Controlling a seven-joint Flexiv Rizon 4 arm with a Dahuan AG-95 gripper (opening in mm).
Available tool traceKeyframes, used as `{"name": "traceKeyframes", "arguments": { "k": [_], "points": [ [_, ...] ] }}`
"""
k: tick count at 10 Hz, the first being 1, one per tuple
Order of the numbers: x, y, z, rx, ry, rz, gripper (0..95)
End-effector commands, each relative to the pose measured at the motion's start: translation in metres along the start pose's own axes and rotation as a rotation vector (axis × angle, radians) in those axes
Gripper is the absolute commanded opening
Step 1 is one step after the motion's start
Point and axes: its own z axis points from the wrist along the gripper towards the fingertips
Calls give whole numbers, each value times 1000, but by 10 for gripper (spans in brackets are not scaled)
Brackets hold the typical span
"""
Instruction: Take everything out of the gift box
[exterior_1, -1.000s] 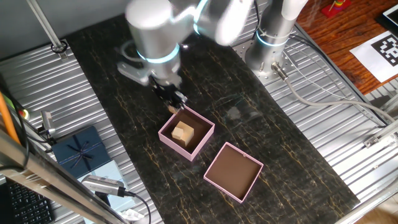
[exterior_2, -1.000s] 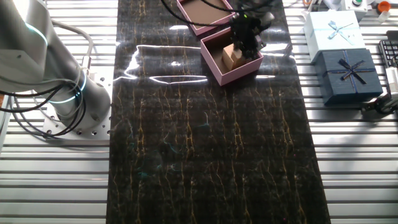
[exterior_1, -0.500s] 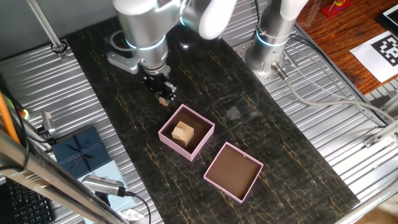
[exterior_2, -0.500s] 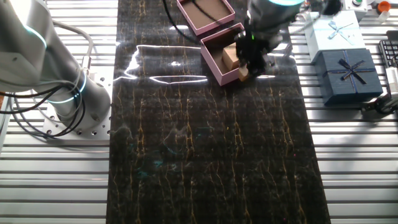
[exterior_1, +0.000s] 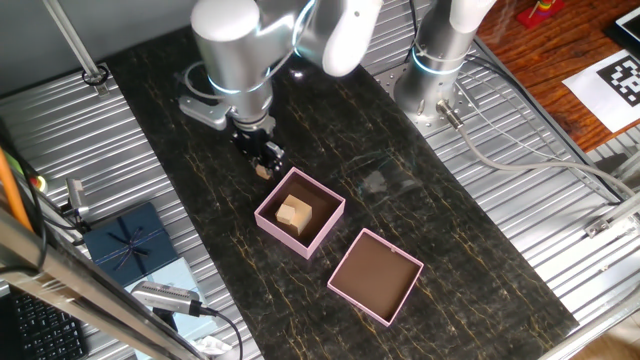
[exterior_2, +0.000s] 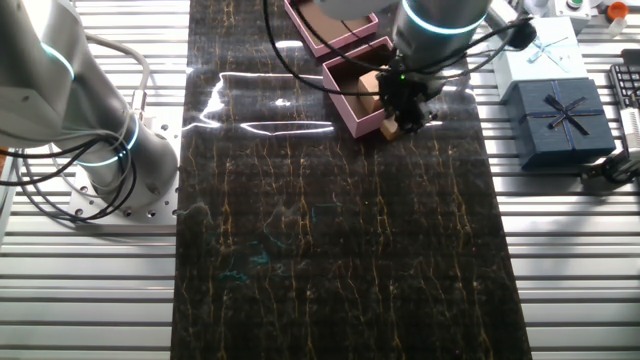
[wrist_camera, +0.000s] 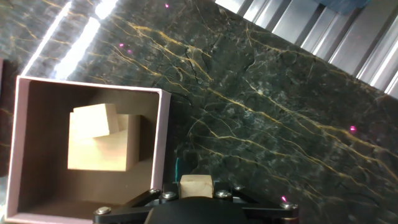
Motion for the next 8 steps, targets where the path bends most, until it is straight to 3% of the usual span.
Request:
{"name": "traceKeyframes", "arguments": {
  "k": [1,4,5,8],
  "points": [
    [-1,-1,7,8,-9,0,0],
    [-1,0,11,12,-17,-26,0],
    [-2,0,15,13,-18,-33,190],
    [-1,1,15,14,-16,-44,190]
  ]
}}
